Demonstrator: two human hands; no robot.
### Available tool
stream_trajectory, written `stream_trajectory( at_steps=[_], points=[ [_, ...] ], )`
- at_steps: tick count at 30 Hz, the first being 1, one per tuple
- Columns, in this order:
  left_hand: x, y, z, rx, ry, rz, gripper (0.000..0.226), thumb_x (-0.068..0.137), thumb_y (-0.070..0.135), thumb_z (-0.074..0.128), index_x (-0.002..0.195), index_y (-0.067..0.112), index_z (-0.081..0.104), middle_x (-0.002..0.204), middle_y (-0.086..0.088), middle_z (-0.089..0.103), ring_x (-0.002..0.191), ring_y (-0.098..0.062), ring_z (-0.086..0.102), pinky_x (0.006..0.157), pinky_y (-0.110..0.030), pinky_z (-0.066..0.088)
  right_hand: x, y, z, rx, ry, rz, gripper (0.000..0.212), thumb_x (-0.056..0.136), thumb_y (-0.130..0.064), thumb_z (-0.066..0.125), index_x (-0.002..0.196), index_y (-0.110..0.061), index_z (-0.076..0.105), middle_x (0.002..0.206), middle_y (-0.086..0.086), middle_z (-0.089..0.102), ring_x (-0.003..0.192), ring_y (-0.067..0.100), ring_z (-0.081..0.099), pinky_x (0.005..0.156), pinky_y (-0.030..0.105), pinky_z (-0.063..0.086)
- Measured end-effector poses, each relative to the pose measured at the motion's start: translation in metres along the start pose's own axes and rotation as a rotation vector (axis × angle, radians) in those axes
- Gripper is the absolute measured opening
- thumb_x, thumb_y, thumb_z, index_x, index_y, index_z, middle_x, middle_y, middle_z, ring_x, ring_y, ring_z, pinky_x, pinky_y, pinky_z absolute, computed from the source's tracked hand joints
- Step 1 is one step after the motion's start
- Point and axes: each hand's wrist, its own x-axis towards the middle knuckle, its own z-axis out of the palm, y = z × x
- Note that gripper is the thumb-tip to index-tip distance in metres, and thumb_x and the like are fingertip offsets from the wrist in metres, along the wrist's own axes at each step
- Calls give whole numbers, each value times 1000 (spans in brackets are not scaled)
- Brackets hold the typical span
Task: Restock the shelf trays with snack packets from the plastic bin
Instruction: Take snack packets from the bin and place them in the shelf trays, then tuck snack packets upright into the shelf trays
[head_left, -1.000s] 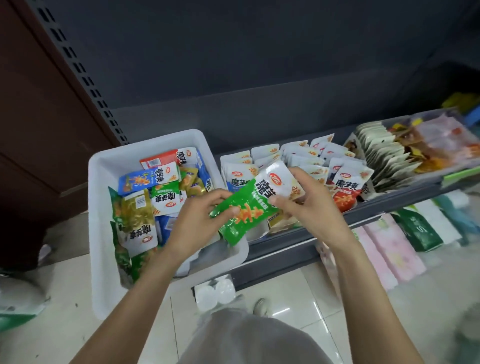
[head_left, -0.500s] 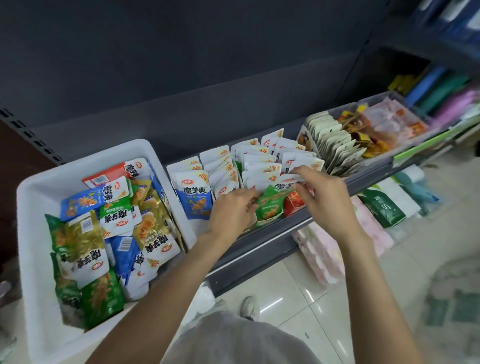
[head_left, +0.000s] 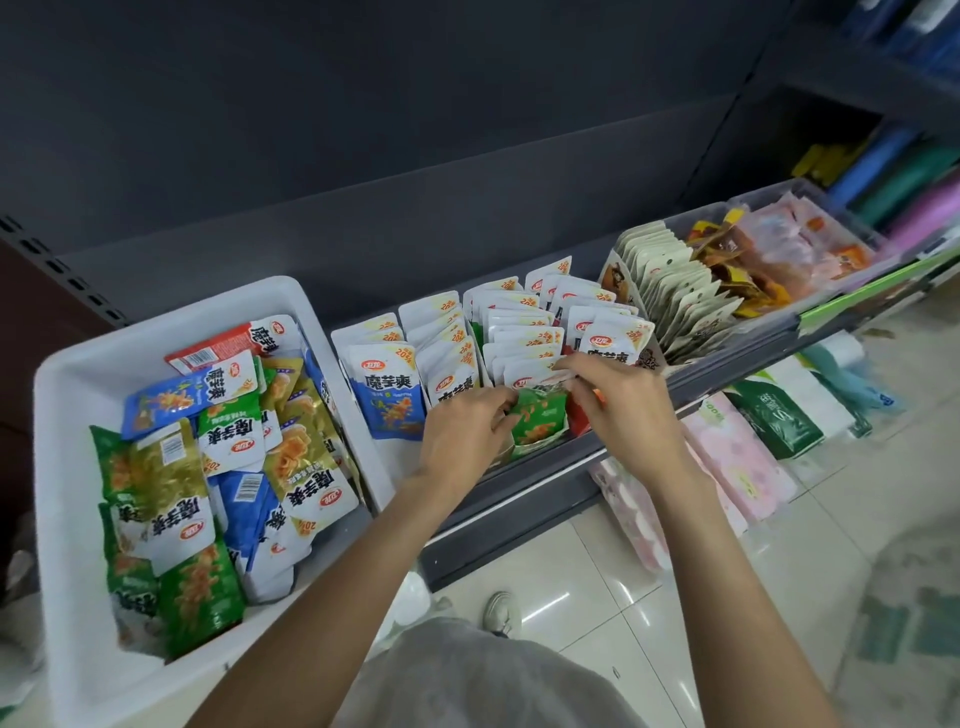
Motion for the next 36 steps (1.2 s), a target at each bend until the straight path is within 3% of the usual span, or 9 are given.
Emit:
stream_trajectory(
  at_steps=[9, 12, 16, 19, 23, 25, 29, 32, 36],
  points=[
    [-3, 1, 3, -73, -10, -20, 16, 83, 29, 70, 94, 18, 72, 84, 6, 73, 76, -11, 68, 64, -28, 55, -7, 4, 23, -86, -196, 126, 14, 94, -14, 52, 106, -14, 60, 93, 7, 67, 81, 35, 64, 56, 36, 50],
    [0, 0, 1, -76, 7, -71, 19, 89, 35, 62, 95, 19, 70, 83, 8, 73, 75, -8, 68, 63, -29, 55, 0, -3, 37, -88, -142, 224, 14, 93, -15, 55, 103, -13, 65, 92, 5, 67, 80, 33, 64, 56, 30, 41],
    [-2, 1, -6, -180, -39, -189, 18, 91, 37, 56, 100, 26, 67, 88, 14, 71, 80, 0, 65, 69, -30, 56, -1, -6, 40, -102, -28, 376, 21, 87, -21, 65, 108, -14, 65, 107, 4, 63, 84, 30, 64, 62, 33, 47],
    [-14, -2, -24, -281, 37, -206, 17, 90, 29, 59, 105, 26, 65, 90, 17, 69, 82, 2, 64, 74, -23, 54, -9, -10, 35, -24, 103, 498, 27, 83, -25, 71, 107, -17, 62, 110, 3, 59, 88, 29, 62, 63, 32, 43],
    [-45, -18, -63, -360, 247, -172, 17, 91, 25, 60, 107, 24, 65, 86, 24, 64, 80, 5, 61, 65, -9, 47, -16, -36, 21, 132, 381, 348, 21, 87, -15, 67, 106, -11, 60, 105, 6, 58, 92, 22, 58, 68, 35, 50],
    [-68, -35, -83, -318, 405, -163, 18, 92, 26, 56, 106, 20, 66, 84, 21, 62, 75, 3, 59, 63, -5, 43, -12, -61, 16, 248, 414, 227, 15, 90, -12, 60, 105, -7, 61, 100, 5, 59, 89, 16, 57, 71, 29, 49],
    [-113, -87, -115, -95, 464, -282, 14, 89, 19, 61, 102, 14, 65, 85, 8, 63, 77, -4, 56, 66, -20, 46, 12, -120, 39, 448, 143, -33, 17, 91, -14, 52, 101, -6, 62, 91, 3, 62, 77, 8, 55, 68, 18, 45],
    [-136, -129, -120, 90, 270, -450, 26, 80, 11, 71, 105, 12, 63, 97, -2, 65, 92, -21, 56, 75, -35, 50, 31, -155, 82, 387, -197, -197, 18, 90, -15, 53, 105, -11, 63, 95, 4, 64, 81, 19, 62, 64, 27, 51],
    [-145, -158, -111, 255, -12, -552, 50, 77, 25, 74, 123, 13, 56, 121, -10, 58, 115, -33, 50, 94, -41, 43, 51, -193, 145, 66, -564, -249, 31, 94, -20, 52, 125, -12, 52, 126, 9, 55, 105, 27, 59, 76, 34, 49]
  ],
)
